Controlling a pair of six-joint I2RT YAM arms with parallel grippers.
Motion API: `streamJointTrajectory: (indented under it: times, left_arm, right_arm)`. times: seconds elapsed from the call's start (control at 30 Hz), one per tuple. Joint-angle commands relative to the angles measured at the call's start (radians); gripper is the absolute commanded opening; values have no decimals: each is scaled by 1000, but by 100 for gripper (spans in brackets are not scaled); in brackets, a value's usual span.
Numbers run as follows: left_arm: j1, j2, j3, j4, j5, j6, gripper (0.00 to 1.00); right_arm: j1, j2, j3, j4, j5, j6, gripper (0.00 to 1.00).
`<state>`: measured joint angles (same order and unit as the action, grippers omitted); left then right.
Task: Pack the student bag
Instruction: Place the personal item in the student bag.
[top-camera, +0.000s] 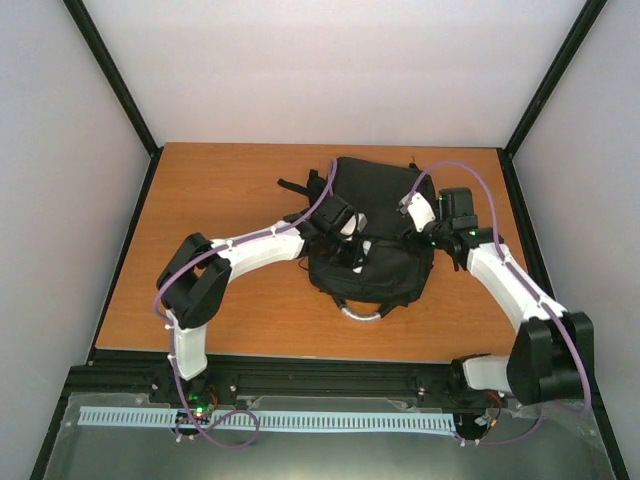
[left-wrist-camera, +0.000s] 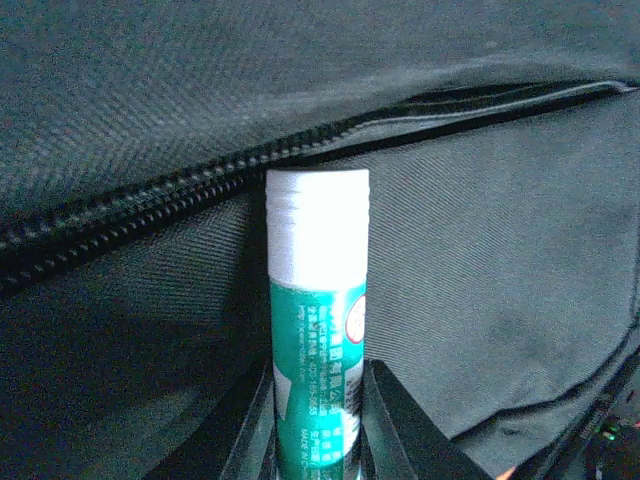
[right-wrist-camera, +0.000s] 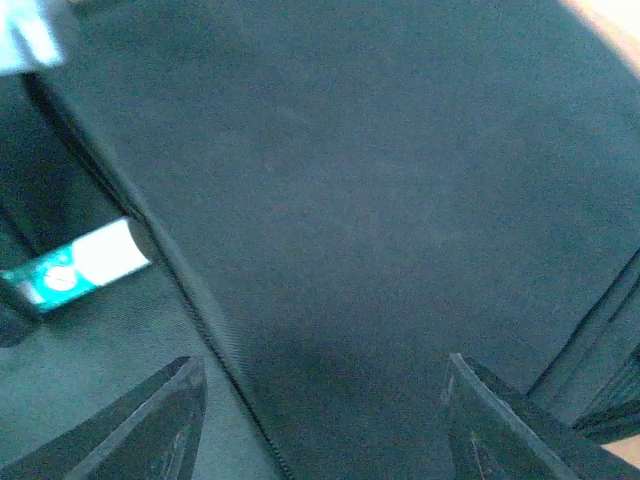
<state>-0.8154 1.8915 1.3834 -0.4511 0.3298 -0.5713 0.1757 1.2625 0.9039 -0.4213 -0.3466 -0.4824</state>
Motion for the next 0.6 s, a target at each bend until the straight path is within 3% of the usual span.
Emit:
streamJointTrajectory:
  times: [0.0, 0.27, 0.53, 0.57]
  left_arm:
    - [-8, 38, 51, -17, -13, 1, 1]
    - [-8, 36, 32, 28, -24, -39, 1]
    - [-8, 51, 41, 89, -14, -52, 1]
    - [-8, 54, 43, 96, -17, -55, 1]
  right_arm:
    - [23, 87, 42, -5, 65, -25, 65]
    - [117, 191, 75, 17, 168, -40, 64]
    - [135, 233, 96, 66, 257, -27, 34]
    - [139, 242, 100, 61, 260, -29, 26]
